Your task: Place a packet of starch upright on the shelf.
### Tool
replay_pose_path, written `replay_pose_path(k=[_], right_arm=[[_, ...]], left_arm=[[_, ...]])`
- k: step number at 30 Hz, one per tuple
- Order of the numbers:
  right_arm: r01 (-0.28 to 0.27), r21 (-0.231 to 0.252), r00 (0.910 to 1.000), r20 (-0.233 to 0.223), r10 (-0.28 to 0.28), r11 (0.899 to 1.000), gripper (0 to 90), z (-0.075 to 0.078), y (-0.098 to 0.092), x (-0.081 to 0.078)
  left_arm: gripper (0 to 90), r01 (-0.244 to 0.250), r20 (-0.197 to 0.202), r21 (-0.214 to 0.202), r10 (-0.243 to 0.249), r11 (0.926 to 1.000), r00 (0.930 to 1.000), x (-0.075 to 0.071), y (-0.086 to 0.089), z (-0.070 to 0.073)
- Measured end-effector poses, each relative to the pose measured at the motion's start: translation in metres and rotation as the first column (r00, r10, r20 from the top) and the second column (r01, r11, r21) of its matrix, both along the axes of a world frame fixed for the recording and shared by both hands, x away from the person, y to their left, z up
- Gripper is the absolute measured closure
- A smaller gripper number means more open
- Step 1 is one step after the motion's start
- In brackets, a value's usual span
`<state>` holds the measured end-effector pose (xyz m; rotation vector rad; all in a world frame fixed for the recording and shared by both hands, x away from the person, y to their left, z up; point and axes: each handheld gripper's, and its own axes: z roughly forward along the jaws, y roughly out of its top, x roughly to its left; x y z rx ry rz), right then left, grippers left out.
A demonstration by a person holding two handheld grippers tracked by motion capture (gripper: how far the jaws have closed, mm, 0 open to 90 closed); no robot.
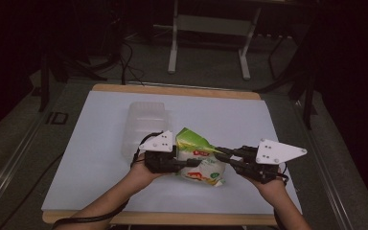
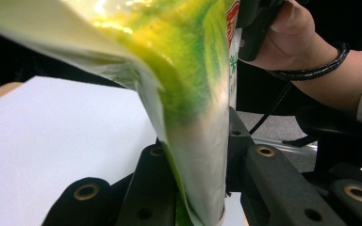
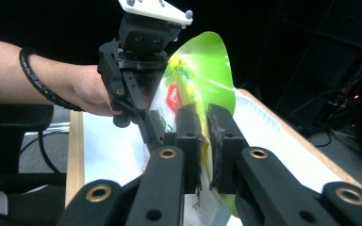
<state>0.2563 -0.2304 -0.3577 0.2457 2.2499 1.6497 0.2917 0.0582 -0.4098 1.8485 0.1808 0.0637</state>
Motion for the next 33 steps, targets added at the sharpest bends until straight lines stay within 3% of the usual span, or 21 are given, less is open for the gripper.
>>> replay_pose_path(k=[3,7,12,15,20,23,25,27,31,33], right_arm=[[0.010,0.014,0.9999,0.007,-0.010,1.000,76.8,0.005,-0.001,-0.001],[0.049,0.058,0.9987,-0.018,-0.048,0.997,58.1,0.011,-0.005,-0.001],[0.127,0.107,0.9914,-0.043,-0.123,0.986,36.2,0.014,-0.015,0.001],[0.158,0.136,0.9867,-0.058,-0.152,0.978,28.7,0.014,-0.021,0.001],[0.168,0.178,0.9834,-0.098,-0.153,0.969,13.9,0.012,-0.032,0.003],[0.190,0.206,0.9790,-0.113,-0.170,0.960,11.9,0.009,-0.037,0.003],[0.207,0.195,0.9763,-0.105,-0.190,0.959,10.5,0.007,-0.040,0.005],[0.206,0.199,0.9749,-0.127,-0.183,0.958,10.5,0.004,-0.043,0.007],[0.211,0.194,0.9720,-0.146,-0.184,0.958,13.4,-0.004,-0.049,0.010],[0.211,0.187,0.9713,-0.150,-0.185,0.959,13.7,-0.007,-0.050,0.010]], left_arm=[[79.4,-0.004,0.012,0.008,0.004,1.0000,0.9999,0.000,0.000,0.007],[79.5,-0.018,0.024,0.015,0.017,0.9997,0.9996,0.002,0.001,0.013],[79.5,-0.040,0.040,-0.003,0.040,0.9992,0.9984,0.005,0.007,0.021],[79.4,-0.062,0.057,-0.005,0.062,0.9981,0.9964,0.008,0.012,0.026],[79.4,-0.105,0.080,-0.023,0.107,0.9942,0.9910,0.016,0.023,0.039],[79.4,-0.129,0.101,-0.030,0.131,0.9912,0.9862,0.022,0.030,0.048],[79.4,-0.145,0.112,-0.039,0.148,0.9887,0.9827,0.027,0.036,0.054],[79.4,-0.159,0.108,-0.057,0.164,0.9857,0.9805,0.034,0.044,0.058],[79.4,-0.206,0.129,-0.063,0.213,0.9765,0.9685,0.047,0.059,0.066],[79.4,-0.224,0.158,-0.057,0.230,0.9730,0.9604,0.053,0.067,0.068]])
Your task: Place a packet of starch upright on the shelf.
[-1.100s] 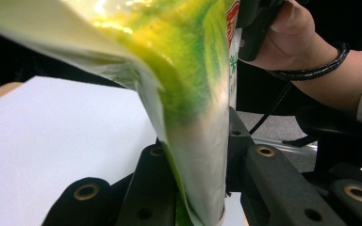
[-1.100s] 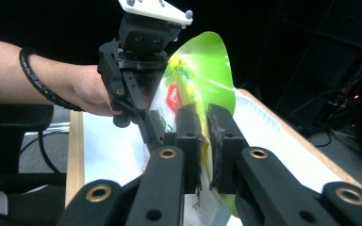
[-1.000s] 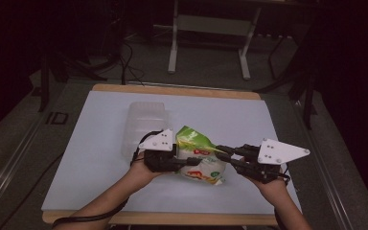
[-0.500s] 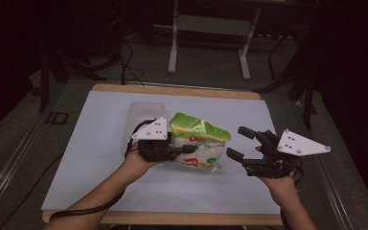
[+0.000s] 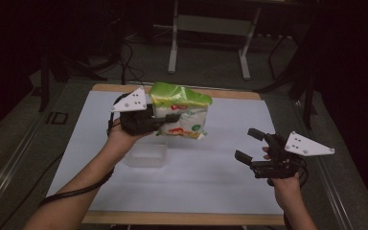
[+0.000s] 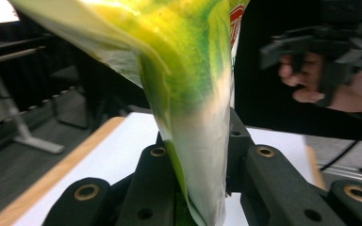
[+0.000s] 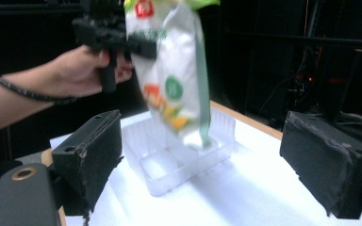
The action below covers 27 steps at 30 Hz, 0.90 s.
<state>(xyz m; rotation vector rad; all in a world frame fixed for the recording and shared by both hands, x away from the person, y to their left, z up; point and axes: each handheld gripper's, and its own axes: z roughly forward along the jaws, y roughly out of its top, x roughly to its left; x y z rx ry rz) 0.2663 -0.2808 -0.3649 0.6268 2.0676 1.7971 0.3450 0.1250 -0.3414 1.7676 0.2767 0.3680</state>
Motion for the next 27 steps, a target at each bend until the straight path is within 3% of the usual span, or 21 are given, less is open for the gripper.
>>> replay_pose_path(k=[5,9,13,16,20,21,27], right_arm=[[0.022,0.001,0.9993,-0.031,-0.022,1.000,15.4,-0.006,-0.005,0.000],[0.023,-0.018,0.9990,-0.038,-0.024,1.000,15.2,-0.010,-0.007,0.001],[0.017,-0.042,0.9991,-0.039,-0.019,0.999,15.1,-0.016,-0.009,0.002],[0.014,-0.048,0.9984,-0.055,-0.017,0.999,15.2,-0.021,-0.012,0.003],[0.011,-0.036,0.9972,-0.074,-0.014,0.999,15.2,-0.028,-0.017,0.005],[0.010,-0.036,0.9968,-0.079,-0.012,0.999,15.2,-0.029,-0.017,0.005],[-0.005,-0.047,0.9956,-0.093,0.001,0.999,15.2,-0.035,-0.019,0.004]], left_arm=[[79.4,-0.055,0.022,0.003,0.055,0.9985,0.9983,0.016,0.020,0.001],[79.4,-0.084,0.012,-0.004,0.084,0.9965,0.9964,0.030,0.036,-0.005],[79.5,-0.106,0.030,0.029,0.105,0.9939,0.9940,0.043,0.049,-0.014],[79.5,-0.100,0.006,0.010,0.100,0.9949,0.9950,0.053,0.060,-0.023],[79.5,-0.110,0.019,0.006,0.110,0.9939,0.9938,0.065,0.070,-0.036],[79.5,-0.121,0.004,0.003,0.121,0.9927,0.9927,0.068,0.072,-0.039],[79.4,-0.150,-0.044,0.048,0.152,0.9875,0.9874,0.083,0.079,-0.062]])
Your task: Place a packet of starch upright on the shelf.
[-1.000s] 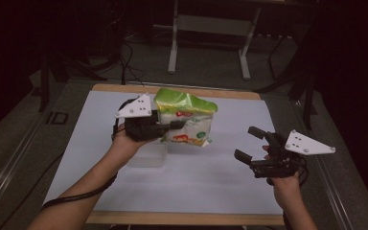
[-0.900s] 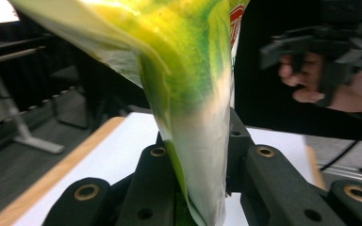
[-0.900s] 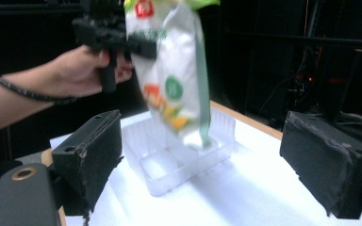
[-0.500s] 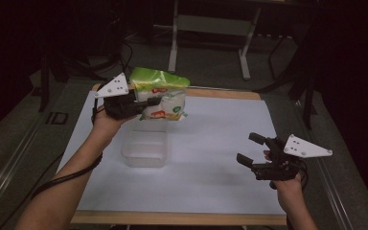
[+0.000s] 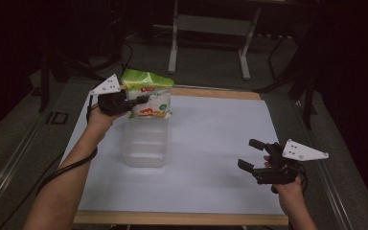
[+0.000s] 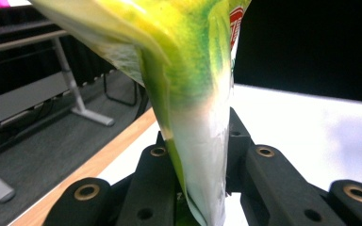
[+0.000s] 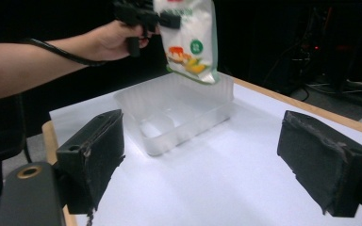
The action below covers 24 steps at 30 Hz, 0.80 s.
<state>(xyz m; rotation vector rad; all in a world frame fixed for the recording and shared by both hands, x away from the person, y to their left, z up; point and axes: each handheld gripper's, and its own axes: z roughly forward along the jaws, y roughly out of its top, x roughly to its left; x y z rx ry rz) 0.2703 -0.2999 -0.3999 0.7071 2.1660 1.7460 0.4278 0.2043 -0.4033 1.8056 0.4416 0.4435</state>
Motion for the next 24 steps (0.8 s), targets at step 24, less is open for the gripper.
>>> replay_pose_path(k=[24], right_arm=[[0.004,0.007,0.9995,-0.033,-0.003,1.000,15.3,-0.010,-0.003,0.003]], left_arm=[[79.6,0.002,-0.128,0.083,0.009,0.9965,0.9918,0.011,0.000,-0.031]])
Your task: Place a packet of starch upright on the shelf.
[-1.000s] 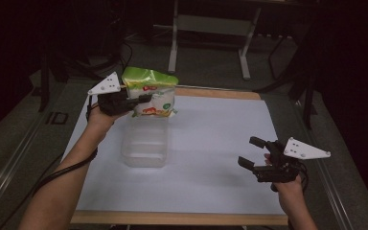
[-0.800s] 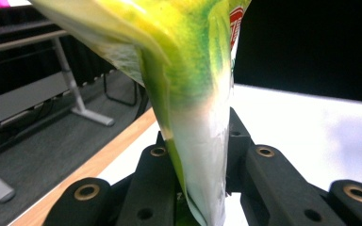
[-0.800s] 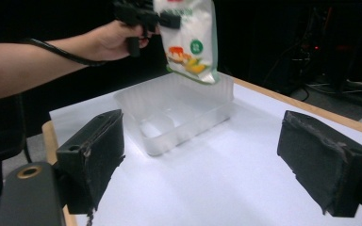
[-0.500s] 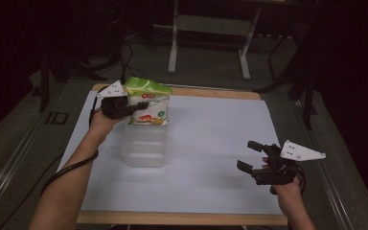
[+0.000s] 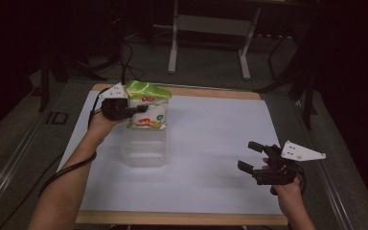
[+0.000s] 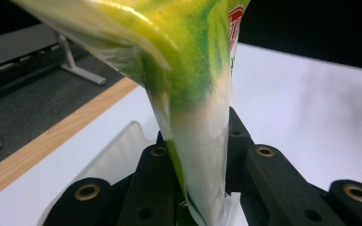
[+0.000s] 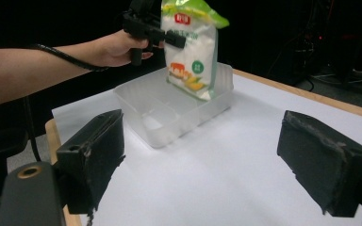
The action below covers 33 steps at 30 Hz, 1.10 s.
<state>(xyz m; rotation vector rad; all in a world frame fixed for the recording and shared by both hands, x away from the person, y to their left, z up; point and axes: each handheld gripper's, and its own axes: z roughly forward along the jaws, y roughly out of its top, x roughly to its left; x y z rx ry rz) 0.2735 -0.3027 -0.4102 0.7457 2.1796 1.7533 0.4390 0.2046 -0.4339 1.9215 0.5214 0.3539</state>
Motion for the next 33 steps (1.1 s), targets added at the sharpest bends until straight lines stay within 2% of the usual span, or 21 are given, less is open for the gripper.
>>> replay_pose_path(k=[2,7,10,14,17,20,24,28,30,33], right_arm=[[0.000,0.003,1.0000,0.003,0.000,1.000,15.4,0.000,0.000,0.000],[-0.006,-0.006,1.0000,0.001,0.006,1.000,15.4,-0.001,0.003,0.000],[-0.005,-0.005,1.0000,-0.002,0.005,1.000,15.4,-0.002,0.003,0.001],[-0.008,-0.002,1.0000,-0.006,0.008,1.000,15.4,-0.003,0.003,0.001],[-0.008,-0.007,0.9999,-0.010,0.008,1.000,15.4,-0.004,0.003,0.001],[-0.007,-0.002,0.9999,-0.011,0.007,1.000,15.4,-0.005,0.002,0.001],[-0.007,-0.004,0.9998,-0.016,0.007,1.000,15.4,-0.006,0.003,0.002],[-0.010,-0.007,0.9998,-0.015,0.010,1.000,15.4,-0.006,0.004,0.002],[-0.012,-0.010,0.9998,-0.017,0.011,1.000,15.4,-0.007,0.004,0.002],[-0.012,-0.010,0.9997,-0.020,0.011,1.000,15.4,-0.008,0.005,0.002]], left_arm=[[79.6,-0.002,-0.003,0.004,0.002,1.0000,1.0000,0.000,-0.001,0.000],[79.6,-0.018,-0.042,0.008,0.019,0.9998,0.9989,0.003,-0.002,-0.005],[79.5,-0.007,-0.034,0.052,0.009,0.9986,0.9994,0.002,-0.008,-0.008],[79.5,0.006,-0.045,0.096,-0.002,0.9954,0.9990,0.002,-0.015,-0.016],[79.4,-0.002,-0.061,0.074,0.007,0.9973,0.9981,0.003,-0.013,-0.019],[78.7,-0.009,-0.054,0.062,0.012,0.9980,0.9985,0.003,-0.009,-0.024],[78.7,-0.012,-0.082,0.020,0.013,0.9997,0.9965,0.003,-0.002,-0.032],[78.2,-0.004,-0.079,0.006,0.005,1.0000,0.9969,0.003,0.003,-0.039],[77.2,-0.003,-0.078,0.014,0.004,0.9999,0.9969,0.002,0.007,-0.048],[76.8,-0.011,-0.089,-0.018,0.009,0.9998,0.9960,0.002,0.010,-0.052]])
